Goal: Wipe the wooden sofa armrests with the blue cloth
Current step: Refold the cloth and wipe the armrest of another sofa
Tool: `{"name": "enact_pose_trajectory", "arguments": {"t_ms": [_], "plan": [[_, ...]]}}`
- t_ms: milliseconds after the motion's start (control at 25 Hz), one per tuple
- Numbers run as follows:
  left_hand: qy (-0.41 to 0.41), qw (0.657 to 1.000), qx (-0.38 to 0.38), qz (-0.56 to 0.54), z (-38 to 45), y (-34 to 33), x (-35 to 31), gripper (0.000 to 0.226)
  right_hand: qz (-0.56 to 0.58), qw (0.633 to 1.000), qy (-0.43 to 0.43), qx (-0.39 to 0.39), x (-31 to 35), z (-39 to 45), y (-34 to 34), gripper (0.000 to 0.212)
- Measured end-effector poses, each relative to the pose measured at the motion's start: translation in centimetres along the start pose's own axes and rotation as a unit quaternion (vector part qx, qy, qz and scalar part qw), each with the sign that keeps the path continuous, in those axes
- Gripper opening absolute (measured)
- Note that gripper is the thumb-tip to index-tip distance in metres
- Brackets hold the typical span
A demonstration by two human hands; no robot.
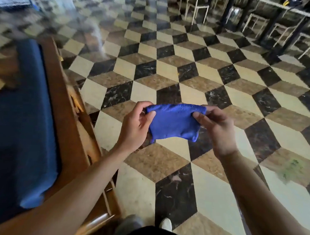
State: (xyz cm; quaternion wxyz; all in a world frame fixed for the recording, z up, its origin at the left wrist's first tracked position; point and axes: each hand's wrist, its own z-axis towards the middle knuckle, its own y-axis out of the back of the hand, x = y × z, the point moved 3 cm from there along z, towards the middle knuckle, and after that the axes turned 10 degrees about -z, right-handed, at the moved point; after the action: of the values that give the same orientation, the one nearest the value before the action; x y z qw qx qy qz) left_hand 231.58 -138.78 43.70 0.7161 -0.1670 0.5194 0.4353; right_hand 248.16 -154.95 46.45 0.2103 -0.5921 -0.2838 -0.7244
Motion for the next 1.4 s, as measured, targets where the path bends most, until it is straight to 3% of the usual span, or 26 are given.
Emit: {"name": "enact_pose_trajectory", "arguments": {"t_ms": [320,520,840,1400], "plan": [[0.034,0.985,-0.150,0.082,-2.3,10.9,0.7,0.028,0.053,0.980,0.028,0.187,0.9,4.4,-12.1,0.012],[0.032,0.972,-0.210,0.098,-3.1,16.2,0.1,0.014,0.056,0.958,0.059,0.274,2.7,5.3,-18.6,0.014],[0.018,0.959,-0.262,0.110,-3.1,19.1,-0.2,0.016,0.067,0.942,0.086,0.318,4.0,7.2,-22.8,0.015],[0.055,0.947,-0.301,0.095,2.6,14.8,1.2,0.014,0.073,0.929,0.090,0.353,2.2,15.0,-21.2,0.013]]}}
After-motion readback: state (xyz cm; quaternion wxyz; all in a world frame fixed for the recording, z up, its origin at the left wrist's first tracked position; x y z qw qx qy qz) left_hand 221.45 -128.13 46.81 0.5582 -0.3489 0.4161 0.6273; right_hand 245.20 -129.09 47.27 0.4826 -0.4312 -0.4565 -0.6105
